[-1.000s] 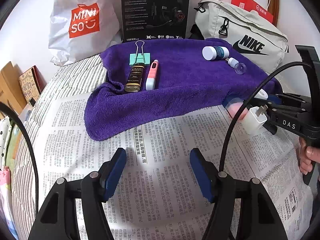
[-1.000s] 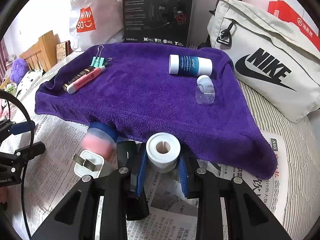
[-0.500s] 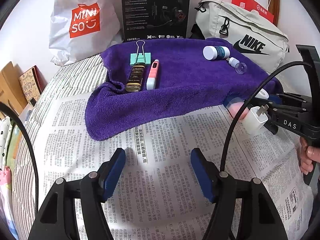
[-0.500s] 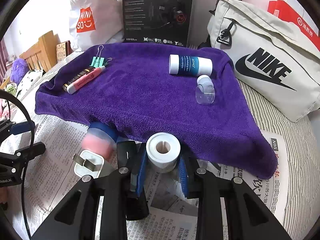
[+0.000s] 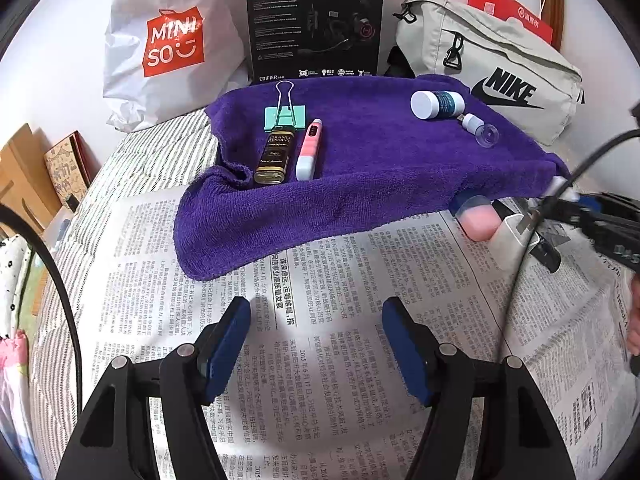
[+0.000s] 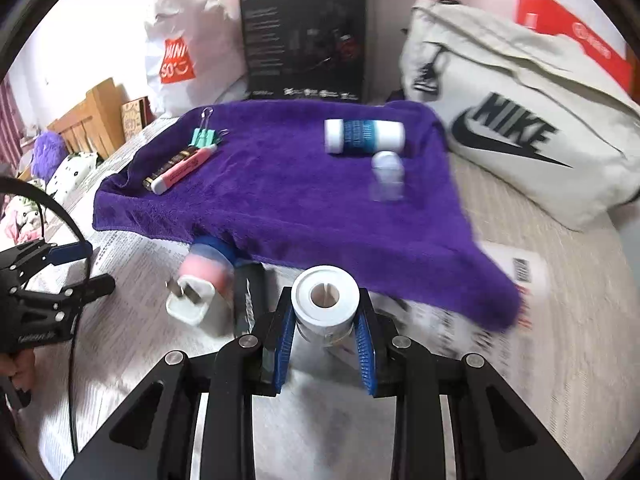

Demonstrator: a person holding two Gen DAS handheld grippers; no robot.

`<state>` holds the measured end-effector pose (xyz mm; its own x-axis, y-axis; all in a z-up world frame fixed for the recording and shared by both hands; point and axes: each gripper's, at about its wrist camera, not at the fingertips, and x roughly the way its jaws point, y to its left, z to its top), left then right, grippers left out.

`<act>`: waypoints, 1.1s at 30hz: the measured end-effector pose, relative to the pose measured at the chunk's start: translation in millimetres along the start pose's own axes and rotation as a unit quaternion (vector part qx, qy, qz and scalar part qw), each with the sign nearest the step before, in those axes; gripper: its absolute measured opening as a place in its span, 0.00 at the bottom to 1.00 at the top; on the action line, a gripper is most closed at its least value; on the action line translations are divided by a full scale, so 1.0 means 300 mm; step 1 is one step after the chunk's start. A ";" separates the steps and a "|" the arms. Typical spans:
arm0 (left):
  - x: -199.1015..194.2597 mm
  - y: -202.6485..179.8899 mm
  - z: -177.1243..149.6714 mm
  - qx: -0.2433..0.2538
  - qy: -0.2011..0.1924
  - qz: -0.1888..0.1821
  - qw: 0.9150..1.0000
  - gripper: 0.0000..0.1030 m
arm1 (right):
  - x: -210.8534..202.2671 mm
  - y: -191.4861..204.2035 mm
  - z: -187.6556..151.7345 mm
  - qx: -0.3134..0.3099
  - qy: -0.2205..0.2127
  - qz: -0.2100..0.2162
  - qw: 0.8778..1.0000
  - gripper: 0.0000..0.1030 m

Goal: Organize rigid objects
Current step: 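Move the left tool to the white plug adapter and grasp it while the right tool holds the tape roll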

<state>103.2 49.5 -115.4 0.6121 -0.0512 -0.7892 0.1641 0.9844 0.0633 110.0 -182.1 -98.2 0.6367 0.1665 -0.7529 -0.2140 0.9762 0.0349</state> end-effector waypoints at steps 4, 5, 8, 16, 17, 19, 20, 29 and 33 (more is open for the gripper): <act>-0.011 -0.034 0.015 0.022 0.001 0.000 1.000 0.64 | -0.053 -0.062 -0.041 0.015 0.003 -0.018 1.000 0.28; -0.013 -0.042 0.019 0.025 0.002 -0.002 1.000 0.64 | -0.068 -0.083 -0.059 0.022 0.005 -0.023 0.999 0.28; -0.027 -0.076 0.040 0.038 -0.003 -0.012 0.999 0.64 | -0.102 -0.130 -0.104 0.040 0.010 -0.031 0.999 0.28; -0.042 -0.212 0.092 0.052 -0.001 -0.076 0.996 0.64 | -0.233 -0.208 -0.180 0.055 0.002 -0.057 0.997 0.28; -0.039 -0.231 0.095 0.053 0.001 -0.078 0.996 0.64 | -0.243 -0.217 -0.185 0.057 0.002 -0.060 0.997 0.28; -0.033 -0.272 0.100 0.054 0.006 -0.087 0.995 0.64 | -0.263 -0.243 -0.198 0.068 0.000 -0.065 0.996 0.28; -0.031 -0.289 0.099 0.054 0.010 -0.093 0.994 0.64 | -0.268 -0.251 -0.204 0.071 0.001 -0.065 0.995 0.28; 0.034 -0.376 0.117 0.051 0.037 -0.083 0.995 0.64 | -0.251 -0.261 -0.239 0.077 0.013 -0.049 0.996 0.28; 0.046 -0.345 0.109 0.042 0.045 -0.069 0.996 0.64 | -0.223 -0.239 -0.257 0.071 0.025 -0.034 0.997 0.28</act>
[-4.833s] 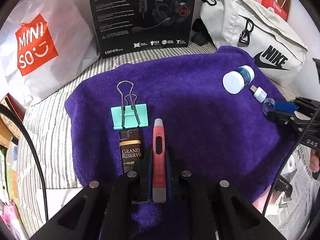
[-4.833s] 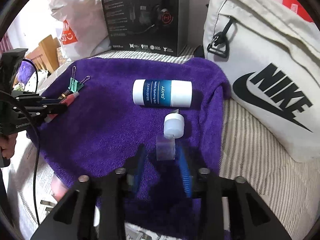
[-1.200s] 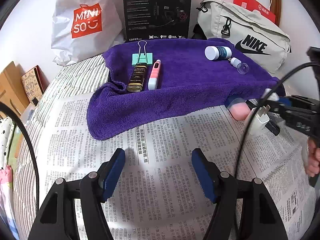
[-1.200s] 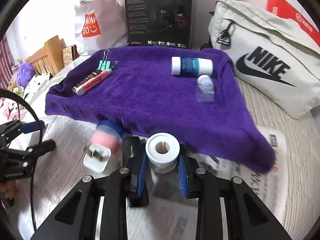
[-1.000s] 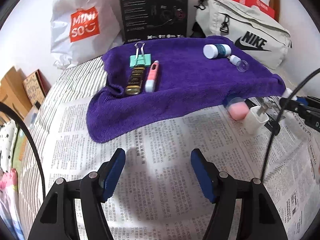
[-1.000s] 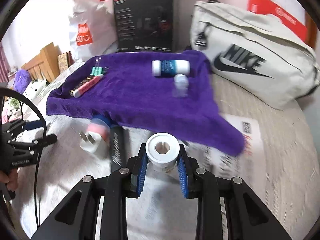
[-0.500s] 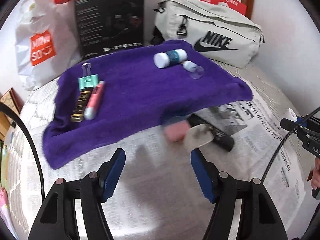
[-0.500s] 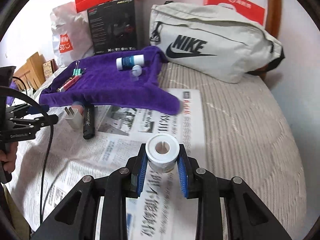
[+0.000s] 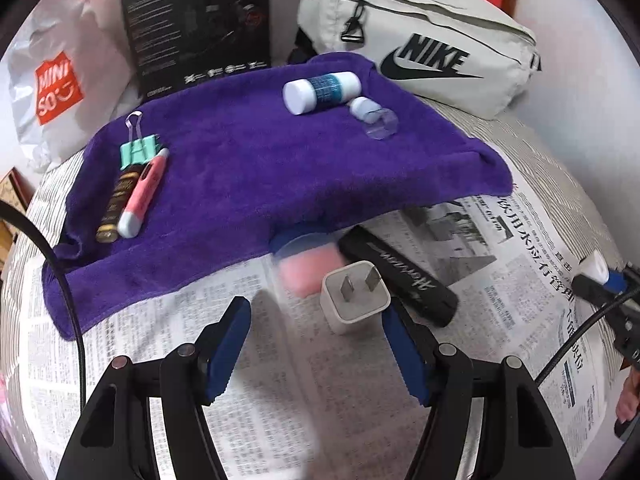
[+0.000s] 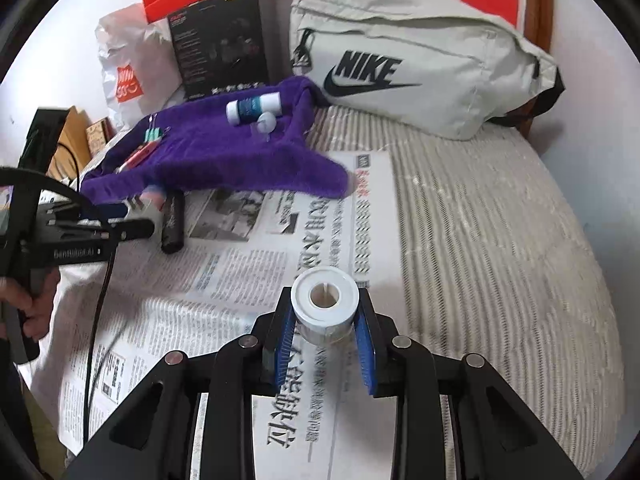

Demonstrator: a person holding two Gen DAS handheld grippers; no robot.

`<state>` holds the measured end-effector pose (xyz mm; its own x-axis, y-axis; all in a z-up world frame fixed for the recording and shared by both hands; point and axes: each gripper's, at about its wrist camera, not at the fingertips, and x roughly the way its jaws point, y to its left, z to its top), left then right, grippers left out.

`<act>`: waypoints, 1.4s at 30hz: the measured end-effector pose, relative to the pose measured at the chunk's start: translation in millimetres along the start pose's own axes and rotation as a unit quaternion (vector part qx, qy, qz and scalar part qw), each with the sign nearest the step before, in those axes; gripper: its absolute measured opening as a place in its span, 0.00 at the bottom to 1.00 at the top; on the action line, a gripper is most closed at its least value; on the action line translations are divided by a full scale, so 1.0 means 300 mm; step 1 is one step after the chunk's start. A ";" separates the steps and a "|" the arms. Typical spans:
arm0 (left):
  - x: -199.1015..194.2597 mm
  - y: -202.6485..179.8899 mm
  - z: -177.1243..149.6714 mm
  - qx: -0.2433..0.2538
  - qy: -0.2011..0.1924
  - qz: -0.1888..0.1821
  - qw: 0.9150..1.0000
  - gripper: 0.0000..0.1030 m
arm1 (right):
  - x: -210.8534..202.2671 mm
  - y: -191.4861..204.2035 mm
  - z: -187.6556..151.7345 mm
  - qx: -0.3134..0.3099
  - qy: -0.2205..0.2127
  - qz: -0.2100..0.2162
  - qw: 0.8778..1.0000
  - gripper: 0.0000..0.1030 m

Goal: Organize rigid objects
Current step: 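Move the left tool to the white plug adapter and grasp it while the right tool holds the tape roll, then carry the adapter with the left tool while the right tool carries the tape roll onto the towel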

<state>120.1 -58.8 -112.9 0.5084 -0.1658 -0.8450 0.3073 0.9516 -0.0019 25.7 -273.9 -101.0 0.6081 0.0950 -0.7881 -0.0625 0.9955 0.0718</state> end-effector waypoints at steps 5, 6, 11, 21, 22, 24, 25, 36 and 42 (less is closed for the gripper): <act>-0.014 0.029 -0.023 -0.005 0.002 0.007 1.000 0.63 | 0.016 0.009 -0.007 0.001 0.002 0.009 1.000 0.28; -0.011 0.025 -0.022 -0.003 0.002 0.004 1.000 0.63 | 0.017 0.009 -0.005 0.001 0.002 0.009 1.000 0.28; 0.017 -0.002 -0.003 -0.008 0.007 0.000 1.000 0.60 | 0.019 0.010 0.001 -0.001 0.003 0.011 1.000 0.28; -0.001 0.028 -0.016 0.000 -0.003 -0.006 1.000 0.27 | 0.032 0.010 -0.003 -0.002 0.009 0.010 1.000 0.28; -0.003 0.032 -0.019 0.001 -0.003 -0.004 1.000 0.27 | 0.033 0.009 -0.003 -0.002 0.009 0.010 1.000 0.28; -0.003 0.035 -0.020 0.002 -0.003 -0.003 1.000 0.28 | 0.036 0.011 -0.002 -0.003 0.010 0.008 1.000 0.28; -0.002 0.032 -0.019 0.003 -0.003 -0.001 1.000 0.28 | 0.036 0.012 -0.001 -0.003 0.010 0.008 1.000 0.28; -0.009 0.044 -0.028 0.006 -0.008 -0.004 1.000 0.27 | 0.029 0.053 0.022 -0.018 0.009 0.014 1.000 0.28; -0.037 0.076 -0.054 0.002 -0.008 -0.005 1.000 0.27 | 0.006 0.101 0.062 -0.034 -0.002 0.024 0.999 0.28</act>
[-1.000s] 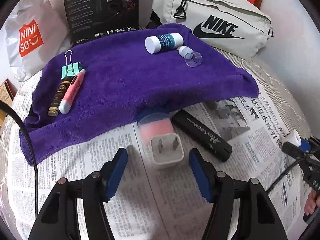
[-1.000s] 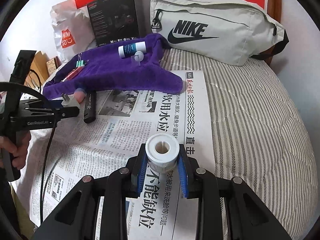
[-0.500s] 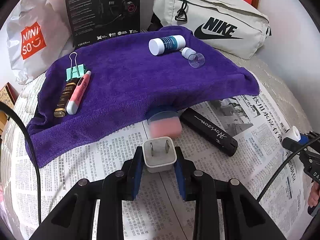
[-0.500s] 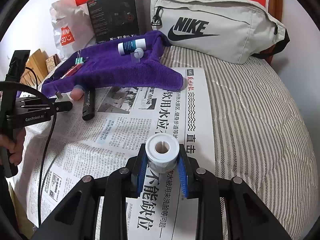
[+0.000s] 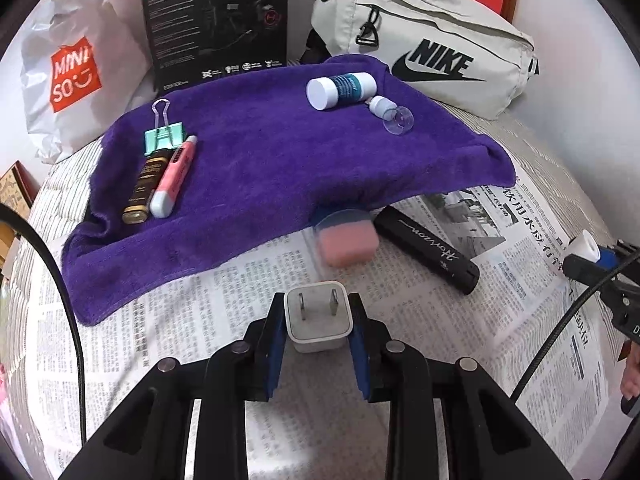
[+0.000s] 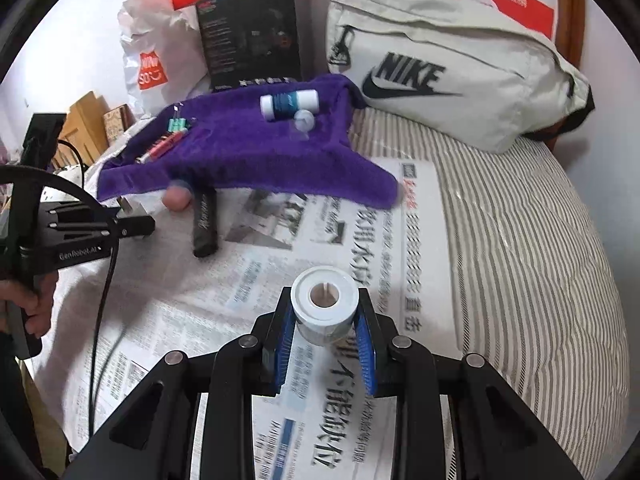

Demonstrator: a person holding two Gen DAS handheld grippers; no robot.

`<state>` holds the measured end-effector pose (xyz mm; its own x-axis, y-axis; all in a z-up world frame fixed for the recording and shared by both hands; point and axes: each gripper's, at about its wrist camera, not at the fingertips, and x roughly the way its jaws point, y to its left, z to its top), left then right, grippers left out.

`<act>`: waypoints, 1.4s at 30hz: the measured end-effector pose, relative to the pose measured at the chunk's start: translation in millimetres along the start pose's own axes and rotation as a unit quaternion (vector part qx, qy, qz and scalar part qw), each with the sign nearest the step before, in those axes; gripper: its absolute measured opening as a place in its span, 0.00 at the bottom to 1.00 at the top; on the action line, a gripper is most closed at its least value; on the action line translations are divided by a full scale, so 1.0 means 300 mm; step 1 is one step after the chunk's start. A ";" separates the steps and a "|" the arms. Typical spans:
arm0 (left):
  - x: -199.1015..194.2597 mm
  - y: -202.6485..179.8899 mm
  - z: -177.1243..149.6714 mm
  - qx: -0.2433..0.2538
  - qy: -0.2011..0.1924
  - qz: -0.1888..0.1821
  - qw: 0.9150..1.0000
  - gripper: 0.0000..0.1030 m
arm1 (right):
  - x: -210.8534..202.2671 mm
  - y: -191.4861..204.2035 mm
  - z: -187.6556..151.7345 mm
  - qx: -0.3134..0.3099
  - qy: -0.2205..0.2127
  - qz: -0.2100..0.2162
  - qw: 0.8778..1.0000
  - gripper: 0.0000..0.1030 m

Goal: Organize rigid objects
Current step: 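Carry the adapter with the left tool while the right tool carries the tape roll onto the towel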

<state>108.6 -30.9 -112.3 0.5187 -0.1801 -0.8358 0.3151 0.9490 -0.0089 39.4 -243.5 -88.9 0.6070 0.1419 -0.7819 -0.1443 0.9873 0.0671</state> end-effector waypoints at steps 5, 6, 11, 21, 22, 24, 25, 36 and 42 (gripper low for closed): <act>-0.032 0.031 -0.006 -0.005 -0.004 0.007 1.000 0.27 | 0.009 0.040 0.045 -0.011 -0.006 0.019 1.000 0.28; -0.041 0.040 -0.006 -0.006 -0.006 0.009 1.000 0.27 | 0.013 0.047 0.051 -0.013 -0.006 0.022 1.000 0.28; -0.074 0.072 0.002 -0.013 -0.013 0.015 1.000 0.27 | 0.031 0.086 0.085 -0.025 -0.006 0.035 0.999 0.28; -0.130 0.137 0.047 -0.027 -0.035 0.013 0.999 0.27 | 0.051 0.112 0.189 -0.020 -0.018 0.045 0.999 0.28; -0.133 0.141 0.054 -0.028 -0.037 0.013 0.999 0.27 | 0.050 0.113 0.199 -0.020 -0.021 0.045 0.999 0.28; -0.135 0.152 0.069 -0.029 -0.039 0.012 0.999 0.27 | 0.052 0.118 0.225 -0.025 -0.023 0.041 0.999 0.28; -0.137 0.154 0.077 -0.029 -0.040 0.012 0.999 0.27 | 0.055 0.121 0.238 -0.028 -0.024 0.039 0.999 0.28; -0.126 0.203 0.162 -0.025 -0.041 0.014 0.999 0.27 | 0.111 0.107 0.356 -0.027 -0.023 0.040 0.999 0.28; -0.095 0.229 0.208 -0.027 -0.041 0.011 0.999 0.27 | 0.178 0.089 0.418 -0.025 -0.015 0.034 0.999 0.28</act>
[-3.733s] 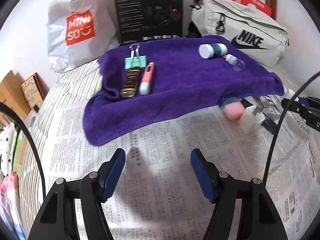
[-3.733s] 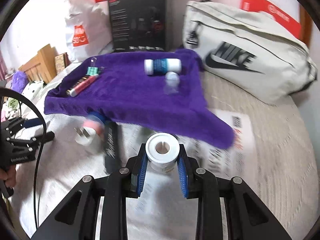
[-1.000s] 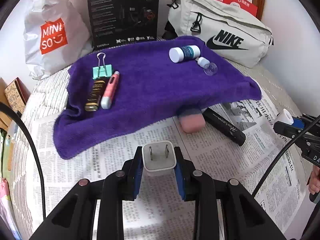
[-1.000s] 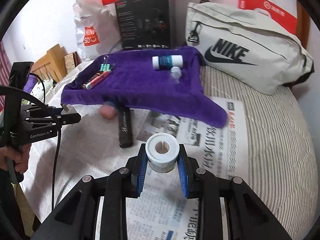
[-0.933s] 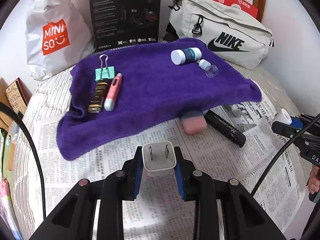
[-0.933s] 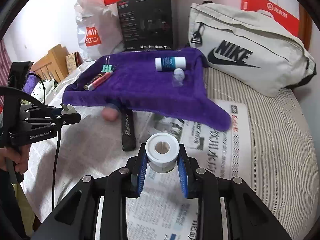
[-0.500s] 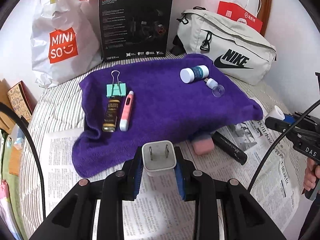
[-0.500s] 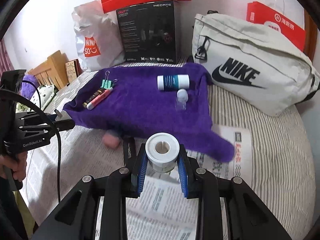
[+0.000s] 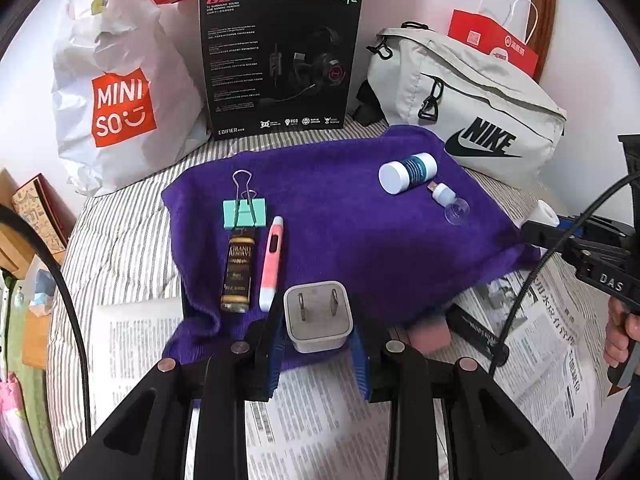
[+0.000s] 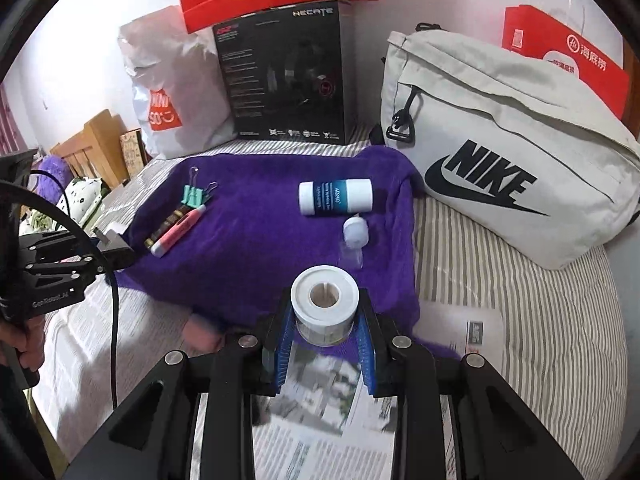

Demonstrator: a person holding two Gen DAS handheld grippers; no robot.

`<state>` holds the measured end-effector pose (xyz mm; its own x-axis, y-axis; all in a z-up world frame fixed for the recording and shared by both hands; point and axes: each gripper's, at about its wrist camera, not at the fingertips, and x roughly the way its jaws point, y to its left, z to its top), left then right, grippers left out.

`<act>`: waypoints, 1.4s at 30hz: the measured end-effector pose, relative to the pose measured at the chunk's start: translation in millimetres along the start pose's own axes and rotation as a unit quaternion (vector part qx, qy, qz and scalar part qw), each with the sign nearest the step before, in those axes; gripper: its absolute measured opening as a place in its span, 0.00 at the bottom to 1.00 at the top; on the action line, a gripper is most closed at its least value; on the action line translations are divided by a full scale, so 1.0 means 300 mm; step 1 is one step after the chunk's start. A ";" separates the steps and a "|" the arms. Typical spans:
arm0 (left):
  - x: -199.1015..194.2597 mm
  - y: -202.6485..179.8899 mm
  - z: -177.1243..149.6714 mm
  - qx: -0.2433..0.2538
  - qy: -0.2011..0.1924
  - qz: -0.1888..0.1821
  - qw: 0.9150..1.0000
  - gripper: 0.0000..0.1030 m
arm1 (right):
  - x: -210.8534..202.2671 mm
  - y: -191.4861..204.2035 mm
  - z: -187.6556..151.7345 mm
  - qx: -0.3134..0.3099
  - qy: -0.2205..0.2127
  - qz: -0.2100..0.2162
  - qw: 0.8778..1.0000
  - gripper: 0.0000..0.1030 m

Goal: Organize rigid objects
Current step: 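Carry the adapter with the left tool while the right tool carries the tape roll onto the towel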

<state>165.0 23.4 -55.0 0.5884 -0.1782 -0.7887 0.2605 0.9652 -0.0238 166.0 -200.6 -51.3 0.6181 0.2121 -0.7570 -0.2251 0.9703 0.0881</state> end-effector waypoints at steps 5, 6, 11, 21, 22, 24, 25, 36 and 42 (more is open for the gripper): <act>0.043 0.011 0.028 0.001 0.005 -0.004 1.000 0.27 | 0.090 -0.021 0.025 0.000 0.023 -0.008 1.000 0.28; 0.049 0.013 0.031 0.001 0.005 -0.006 1.000 0.27 | 0.114 -0.026 0.028 -0.001 0.028 -0.010 1.000 0.28; 0.078 0.024 0.047 -0.003 0.006 -0.011 1.000 0.27 | 0.194 -0.033 0.032 0.000 0.048 -0.010 0.999 0.28; 0.125 0.045 0.052 -0.004 0.015 -0.017 1.000 0.27 | 0.283 -0.016 0.027 -0.015 0.070 -0.014 0.997 0.28; 0.129 0.047 0.051 -0.004 0.016 -0.017 1.000 0.27 | 0.286 -0.016 0.030 -0.015 0.070 -0.013 0.997 0.28; 0.136 0.052 0.052 -0.006 0.018 -0.016 1.000 0.27 | 0.290 -0.016 0.033 -0.016 0.070 -0.013 0.997 0.28; 0.139 0.054 0.053 -0.006 0.019 -0.017 1.000 0.27 | 0.289 -0.015 0.031 -0.019 0.070 -0.013 0.997 0.28; 0.166 0.057 0.061 -0.002 0.030 -0.013 0.999 0.27 | 0.285 -0.015 0.033 -0.035 0.081 0.002 0.996 0.30; 0.201 0.063 0.076 -0.012 0.033 -0.015 0.999 0.27 | 0.238 -0.022 0.027 -0.035 0.070 -0.005 0.997 0.42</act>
<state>222.9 26.6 -89.0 0.5280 -0.1950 -0.8266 0.2581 0.9641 -0.0625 217.8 -190.7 -100.7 0.5111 0.1792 -0.8406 -0.2735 0.9611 0.0386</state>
